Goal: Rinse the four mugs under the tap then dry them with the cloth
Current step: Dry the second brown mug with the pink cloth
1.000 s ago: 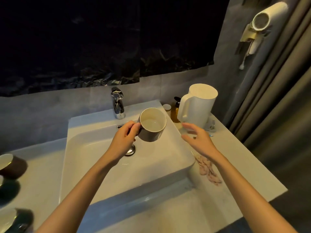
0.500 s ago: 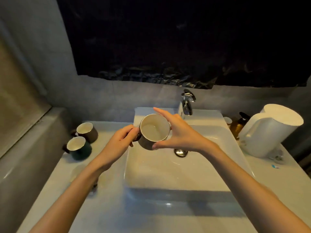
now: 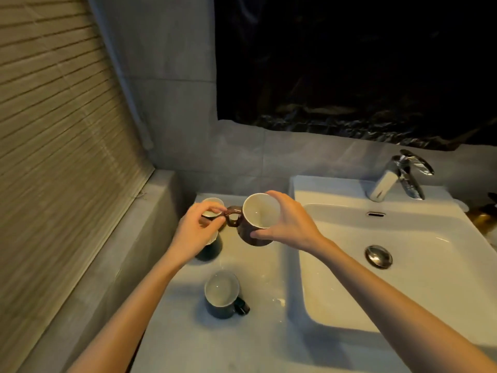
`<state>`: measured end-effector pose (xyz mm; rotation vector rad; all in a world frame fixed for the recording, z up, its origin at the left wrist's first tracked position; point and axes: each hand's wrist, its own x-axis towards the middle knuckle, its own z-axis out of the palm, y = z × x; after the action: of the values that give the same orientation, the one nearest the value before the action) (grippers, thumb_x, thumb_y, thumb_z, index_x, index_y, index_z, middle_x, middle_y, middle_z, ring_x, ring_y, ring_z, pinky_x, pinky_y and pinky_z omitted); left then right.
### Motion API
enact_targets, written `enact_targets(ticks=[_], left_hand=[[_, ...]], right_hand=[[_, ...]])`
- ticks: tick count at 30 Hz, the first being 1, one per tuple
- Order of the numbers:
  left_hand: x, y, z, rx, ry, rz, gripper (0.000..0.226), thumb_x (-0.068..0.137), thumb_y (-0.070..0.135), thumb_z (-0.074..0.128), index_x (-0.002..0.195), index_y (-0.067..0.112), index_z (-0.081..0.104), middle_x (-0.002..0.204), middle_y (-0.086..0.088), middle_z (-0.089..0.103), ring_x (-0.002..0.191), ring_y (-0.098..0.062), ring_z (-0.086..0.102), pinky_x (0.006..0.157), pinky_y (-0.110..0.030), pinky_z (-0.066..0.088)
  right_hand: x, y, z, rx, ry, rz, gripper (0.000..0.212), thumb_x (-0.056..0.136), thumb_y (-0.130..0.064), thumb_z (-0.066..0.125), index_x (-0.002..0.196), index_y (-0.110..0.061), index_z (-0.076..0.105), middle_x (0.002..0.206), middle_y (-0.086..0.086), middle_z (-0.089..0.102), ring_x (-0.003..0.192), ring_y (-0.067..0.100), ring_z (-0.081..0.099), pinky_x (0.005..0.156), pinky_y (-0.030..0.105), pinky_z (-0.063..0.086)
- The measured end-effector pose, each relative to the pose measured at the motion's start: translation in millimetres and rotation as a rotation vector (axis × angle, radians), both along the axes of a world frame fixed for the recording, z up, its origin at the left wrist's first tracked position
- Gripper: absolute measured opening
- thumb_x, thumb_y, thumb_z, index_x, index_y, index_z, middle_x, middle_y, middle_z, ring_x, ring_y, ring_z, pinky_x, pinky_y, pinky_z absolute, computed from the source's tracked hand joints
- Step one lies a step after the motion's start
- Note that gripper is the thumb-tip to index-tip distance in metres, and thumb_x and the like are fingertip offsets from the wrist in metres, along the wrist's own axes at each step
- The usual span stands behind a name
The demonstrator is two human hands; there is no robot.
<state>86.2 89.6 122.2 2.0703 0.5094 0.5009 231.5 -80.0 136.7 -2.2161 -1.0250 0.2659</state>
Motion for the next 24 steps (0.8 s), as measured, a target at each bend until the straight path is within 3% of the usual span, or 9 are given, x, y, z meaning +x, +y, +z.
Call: enact_targets(ticks=[3,9,16,24], left_hand=[[3,33,-26,0.034,0.113,-0.003,0.026,0.094,0.014,0.055,0.114,0.028,0.064,0.119,0.006,0.062,0.108,-0.008,0.057,0.094,-0.025,0.046],[21,74,-74,0.222,0.316,0.003,0.037,0.092,0.024,0.059,0.129,0.027,0.056,0.131,0.004,0.057,0.118,-0.018,0.054,0.096,-0.040,0.050],[29,89,-118,0.406,0.556,-0.093,0.063,0.087,0.052,0.058,0.142,0.027,0.041,0.153,0.006,0.032,0.142,-0.018,0.027,0.110,-0.036,0.034],[25,95,-136,0.389,0.535,-0.107,0.077,0.083,0.058,0.059,0.148,0.029,0.028,0.156,0.011,0.024,0.146,-0.013,0.015,0.112,-0.032,0.029]], right_hand=[[6,23,-24,0.003,0.083,-0.152,0.090,0.060,-0.048,0.087,0.135,-0.027,0.042,0.129,-0.005,0.053,0.107,0.009,0.047,0.087,0.030,0.049],[36,66,-69,-0.109,0.127,-0.355,0.089,0.058,-0.049,0.087,0.131,-0.023,0.044,0.125,-0.001,0.056,0.110,0.019,0.054,0.087,0.036,0.052],[64,105,-113,-0.248,0.179,-0.404,0.093,0.055,-0.052,0.087,0.130,-0.020,0.042,0.129,0.003,0.052,0.119,0.029,0.050,0.088,0.041,0.048],[78,131,-142,-0.299,0.199,-0.365,0.094,0.057,-0.049,0.087,0.133,-0.019,0.041,0.132,0.003,0.051,0.119,0.028,0.048,0.091,0.042,0.048]])
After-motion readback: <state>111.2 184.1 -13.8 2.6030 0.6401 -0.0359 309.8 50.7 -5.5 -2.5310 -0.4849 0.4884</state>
